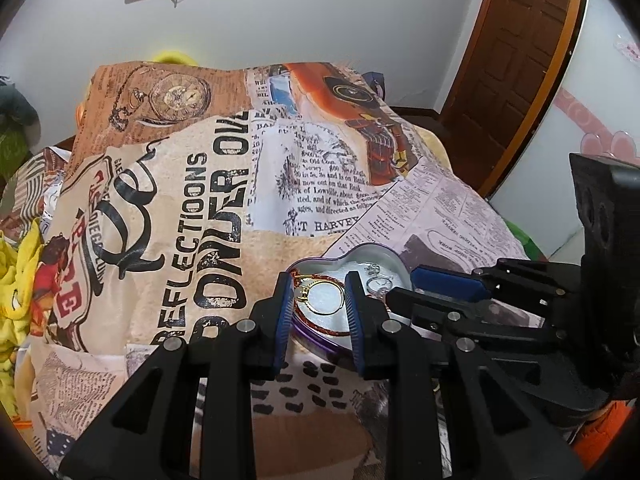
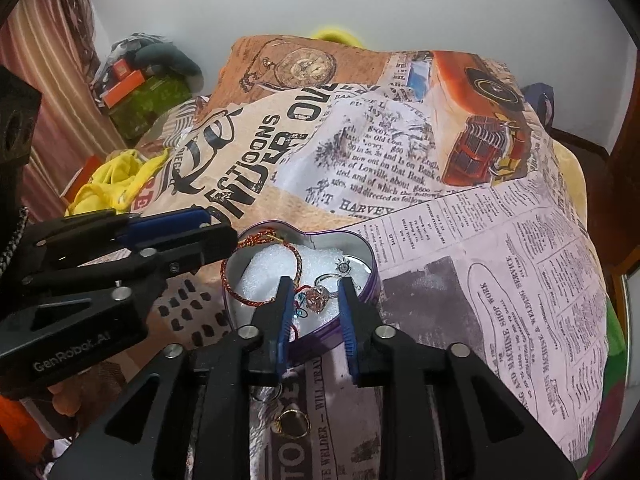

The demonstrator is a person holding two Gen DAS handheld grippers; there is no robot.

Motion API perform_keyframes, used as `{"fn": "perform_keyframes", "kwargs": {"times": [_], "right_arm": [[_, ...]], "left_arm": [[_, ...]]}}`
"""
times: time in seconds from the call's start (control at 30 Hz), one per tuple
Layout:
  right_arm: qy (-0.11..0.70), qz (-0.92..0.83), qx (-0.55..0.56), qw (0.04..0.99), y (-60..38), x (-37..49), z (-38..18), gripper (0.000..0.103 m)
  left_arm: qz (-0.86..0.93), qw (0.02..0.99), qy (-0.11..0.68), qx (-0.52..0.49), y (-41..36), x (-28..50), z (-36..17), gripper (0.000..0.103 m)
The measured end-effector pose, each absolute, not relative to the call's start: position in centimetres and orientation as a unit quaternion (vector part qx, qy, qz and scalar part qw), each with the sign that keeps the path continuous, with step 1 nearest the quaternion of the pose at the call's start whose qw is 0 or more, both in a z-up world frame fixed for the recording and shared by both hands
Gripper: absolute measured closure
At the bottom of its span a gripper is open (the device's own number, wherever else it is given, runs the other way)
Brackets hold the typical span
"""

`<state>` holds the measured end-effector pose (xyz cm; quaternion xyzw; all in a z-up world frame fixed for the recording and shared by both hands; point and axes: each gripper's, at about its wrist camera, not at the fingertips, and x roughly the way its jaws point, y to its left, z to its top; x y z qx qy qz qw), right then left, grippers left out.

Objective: Organize jewelry
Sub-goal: 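Open both tools over the heart tin to drop the hoop and charm, then lower both tools to the remaining gold hoop and silver ring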

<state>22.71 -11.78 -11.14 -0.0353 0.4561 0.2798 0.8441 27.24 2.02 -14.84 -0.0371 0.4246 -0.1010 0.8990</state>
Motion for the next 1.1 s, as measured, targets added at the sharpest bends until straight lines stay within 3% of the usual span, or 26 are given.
{"fn": "perform_keyframes", "kwargs": {"times": [0.17, 0.57, 1.1], "right_arm": [[0.441, 0.275, -0.038, 0.853, -12.1, 21.8, -9.9, 0.069], [0.430, 0.261, -0.057, 0.863, -13.3, 19.3, -8.6, 0.068], [0.477, 0.262, -0.084, 0.835, -13.1, 16.5, -12.3, 0.068]], "left_arm": [[-0.102, 0.903, 0.415, -0.033, 2.0, 26.2, -13.4, 0.078], [-0.092, 0.905, 0.415, -0.034, 2.3, 23.6, -11.8, 0.077], [-0.100, 0.880, 0.464, -0.015, 1.2, 20.7, -15.3, 0.077]]}}
